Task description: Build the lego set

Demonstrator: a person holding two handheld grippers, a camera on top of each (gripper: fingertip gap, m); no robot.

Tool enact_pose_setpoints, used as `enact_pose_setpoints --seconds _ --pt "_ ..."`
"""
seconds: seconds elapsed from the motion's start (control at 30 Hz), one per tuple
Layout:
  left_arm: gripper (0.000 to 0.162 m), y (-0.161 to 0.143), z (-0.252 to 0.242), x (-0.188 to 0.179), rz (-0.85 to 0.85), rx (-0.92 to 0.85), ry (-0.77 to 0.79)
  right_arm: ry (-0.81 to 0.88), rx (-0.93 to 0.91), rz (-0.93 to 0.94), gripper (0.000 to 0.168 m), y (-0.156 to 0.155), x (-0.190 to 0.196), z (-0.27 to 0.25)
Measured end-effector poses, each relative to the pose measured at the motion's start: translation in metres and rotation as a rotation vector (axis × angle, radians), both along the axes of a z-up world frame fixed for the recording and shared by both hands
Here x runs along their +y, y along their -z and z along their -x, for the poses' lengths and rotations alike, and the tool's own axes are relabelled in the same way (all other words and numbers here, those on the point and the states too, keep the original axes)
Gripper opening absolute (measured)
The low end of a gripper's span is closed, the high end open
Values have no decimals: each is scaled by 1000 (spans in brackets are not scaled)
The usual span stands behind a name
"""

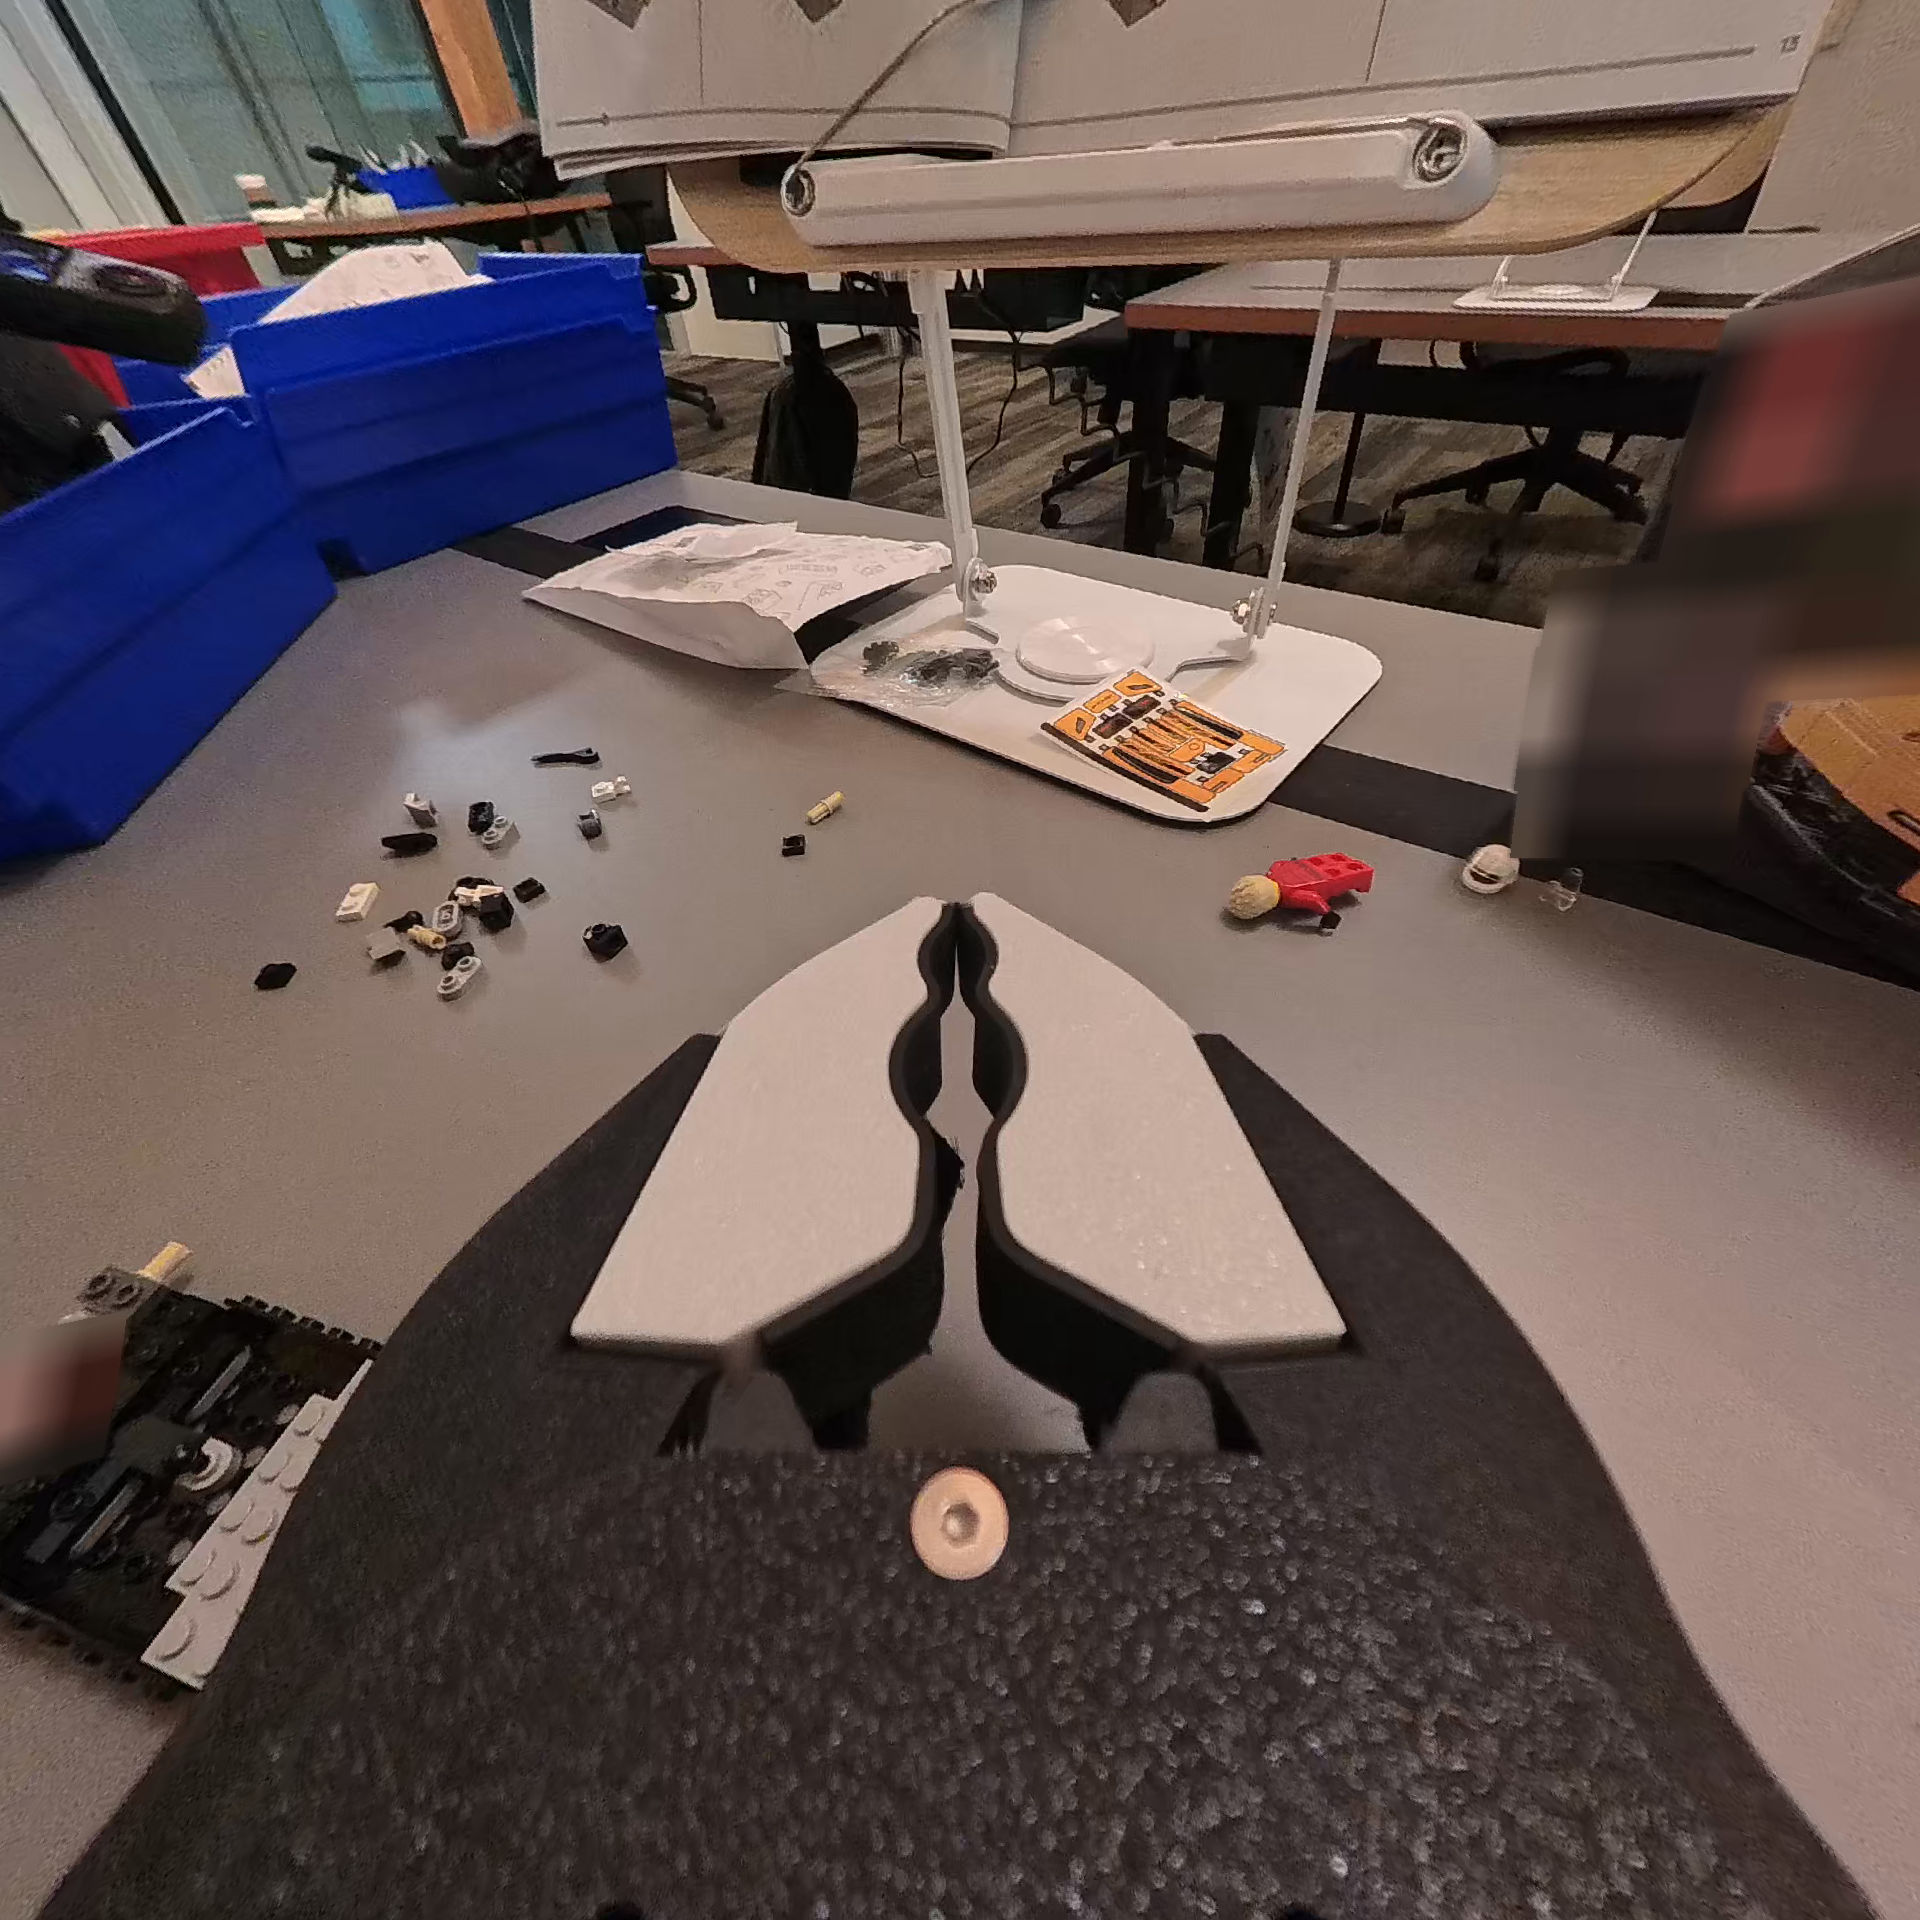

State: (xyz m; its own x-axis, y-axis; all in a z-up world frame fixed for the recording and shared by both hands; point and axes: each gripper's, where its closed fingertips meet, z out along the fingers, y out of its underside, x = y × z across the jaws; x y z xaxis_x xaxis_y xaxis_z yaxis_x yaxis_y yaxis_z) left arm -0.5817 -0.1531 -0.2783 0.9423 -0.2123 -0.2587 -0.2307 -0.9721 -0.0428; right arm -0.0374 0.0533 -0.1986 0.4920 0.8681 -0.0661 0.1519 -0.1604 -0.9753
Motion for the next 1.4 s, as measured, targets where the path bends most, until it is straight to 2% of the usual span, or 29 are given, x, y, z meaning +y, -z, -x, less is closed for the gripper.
enact_pose_setpoints --seconds 0.3,0.4,0.5,0.57,0.67,0.73,0.8,0.87,0.97,1.07,1.13,1.4 --pt "9 -4 -3 -10 29 67 51 -3 16 7 0 -3 0 0" --pt "9 -33 -10 -8 -81 109 74 -1 25 11 0 -4 0 -1" --pt "8 -88 -25 6 -332 139 66 -5 36 10 0 -6 -2 0" --pt "8 -131 -57 20 -550 79 72 -12 46 1 0 -10 -4 0" --pt "8 -187 -143 38 -847 -120 167 -38 69 -17 0 -17 -10 3" --pt "8 -212 -215 44 -1002 -306 254 -77 93 -32 0 -24 -18 6" --pt "8 -226 -290 47 -1126 -508 333 -139 122 -56 1 -33 -31 12" --pt "8 -227 -357 51 -1220 -739 369 -224 142 -77 3 -40 -48 18" --pt "8 -210 -432 63 -1286 -1081 348 -366 157 -74 9 -45 -77 29" --pt "8 -184 -472 73 -1310 -1385 328 -482 185 -35 15 -49 -102 36" --pt "7 -168 -483 71 -1254 -1535 321 -542 190 -13 19 -49 -114 40" --pt "8 -166 -488 60 -1258 -1593 414 -650 203 24 23 -53 -140 47"
